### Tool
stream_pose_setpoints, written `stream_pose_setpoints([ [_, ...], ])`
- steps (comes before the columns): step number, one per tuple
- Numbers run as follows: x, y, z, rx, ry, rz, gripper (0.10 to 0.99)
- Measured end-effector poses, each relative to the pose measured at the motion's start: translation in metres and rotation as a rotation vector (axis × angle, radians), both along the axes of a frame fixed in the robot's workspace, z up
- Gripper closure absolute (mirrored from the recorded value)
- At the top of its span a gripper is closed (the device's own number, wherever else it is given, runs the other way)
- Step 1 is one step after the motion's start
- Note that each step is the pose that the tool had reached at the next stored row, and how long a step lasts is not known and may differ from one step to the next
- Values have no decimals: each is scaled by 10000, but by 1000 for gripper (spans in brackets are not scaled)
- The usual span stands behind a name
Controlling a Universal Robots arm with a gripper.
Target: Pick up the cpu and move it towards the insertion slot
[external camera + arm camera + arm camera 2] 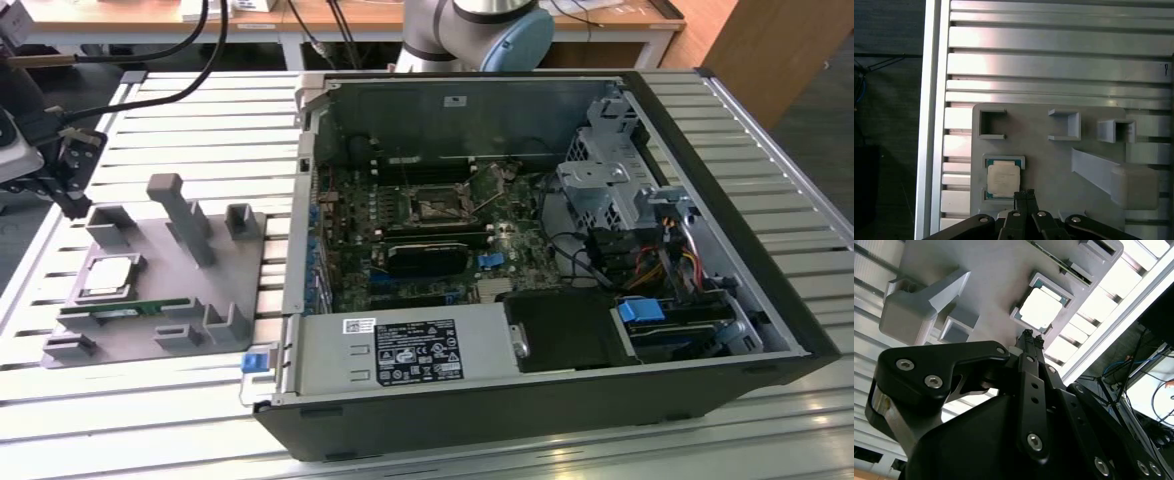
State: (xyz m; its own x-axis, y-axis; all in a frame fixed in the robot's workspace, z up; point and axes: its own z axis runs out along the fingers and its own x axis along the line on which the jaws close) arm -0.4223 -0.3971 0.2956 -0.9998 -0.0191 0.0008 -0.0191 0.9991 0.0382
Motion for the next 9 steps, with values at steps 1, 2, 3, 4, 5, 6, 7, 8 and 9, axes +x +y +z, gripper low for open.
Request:
stream_pose_setpoints([
  [1, 0, 0, -3, 1, -1, 0, 980],
  [2, -1, 0, -5, 1, -2, -1, 980],
  [3, -1, 0, -8, 1, -1, 0, 980],
  [4, -2, 0, -10, 1, -1, 0, 980],
  [5, -3, 0, -11, 0, -1, 0, 980],
  [6, -3, 0, -14, 0, -1, 0, 980],
  [7, -4, 0, -16, 0, -1, 0, 980],
  [8, -5, 0, -18, 0, -1, 0, 980],
  [9, -5, 0, -20, 0, -1, 0, 980],
])
